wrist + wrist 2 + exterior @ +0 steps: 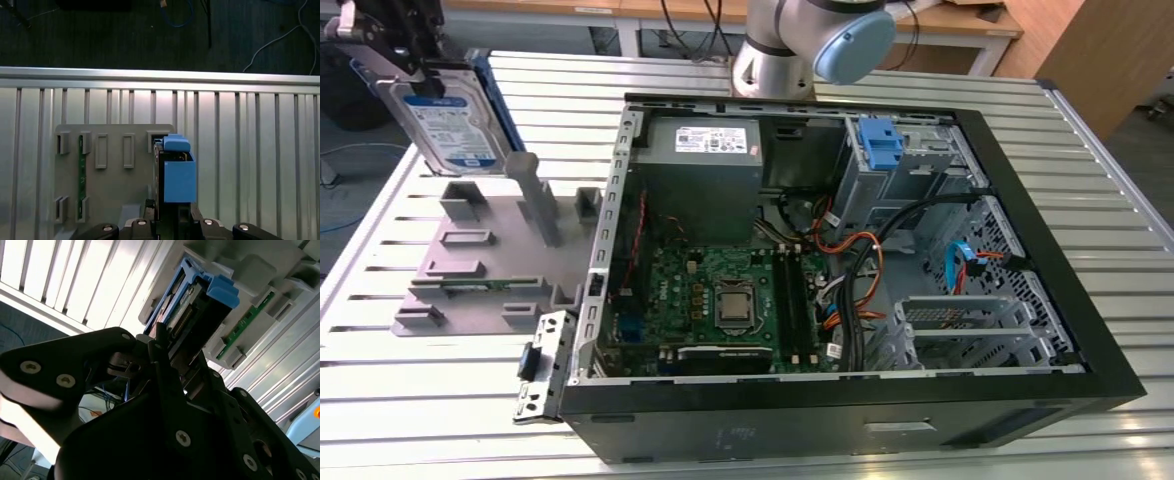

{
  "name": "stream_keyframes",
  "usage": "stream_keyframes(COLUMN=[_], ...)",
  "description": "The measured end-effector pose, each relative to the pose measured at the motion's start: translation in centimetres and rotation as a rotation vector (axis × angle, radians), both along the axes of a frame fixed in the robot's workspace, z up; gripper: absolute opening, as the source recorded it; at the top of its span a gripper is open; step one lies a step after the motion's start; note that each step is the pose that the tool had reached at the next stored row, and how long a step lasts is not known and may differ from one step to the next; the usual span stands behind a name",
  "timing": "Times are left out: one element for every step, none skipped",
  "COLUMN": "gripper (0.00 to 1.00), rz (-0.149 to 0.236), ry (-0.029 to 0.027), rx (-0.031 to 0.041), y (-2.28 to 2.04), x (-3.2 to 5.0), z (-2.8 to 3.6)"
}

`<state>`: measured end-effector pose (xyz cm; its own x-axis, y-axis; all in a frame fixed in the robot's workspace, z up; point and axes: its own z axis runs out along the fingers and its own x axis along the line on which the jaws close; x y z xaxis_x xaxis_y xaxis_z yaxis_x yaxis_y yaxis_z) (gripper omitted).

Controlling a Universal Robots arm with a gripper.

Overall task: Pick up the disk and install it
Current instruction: 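Pick up the disk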

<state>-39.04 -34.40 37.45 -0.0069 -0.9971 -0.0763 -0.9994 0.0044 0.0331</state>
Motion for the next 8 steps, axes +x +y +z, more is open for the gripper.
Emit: stream_keyframes(gripper=[0.35,0.35,0.35,0.35,0.35,0.35,0.35,0.35], rz=[0.0,0.0,0.0,0.0,0.0,0.0,0.0,0.0], ry=[-0.0001,-0.0001,0.0,-0.0001,-0.0001,-0.0001,-0.0001,0.0], rx=[0.0,0.0001,0.0,0.0001,0.0001,0.0,0.0001,0.0], y=[0.0,0.0,0.0,0.0,0.0,0.0,0.0,0.0], x=[0.0,0.0,0.0,0.0,0.0,0.0,0.0,0.0], z=[0.36,0.61,0.79,1.0,1.25,1.47,1.67,1.85])
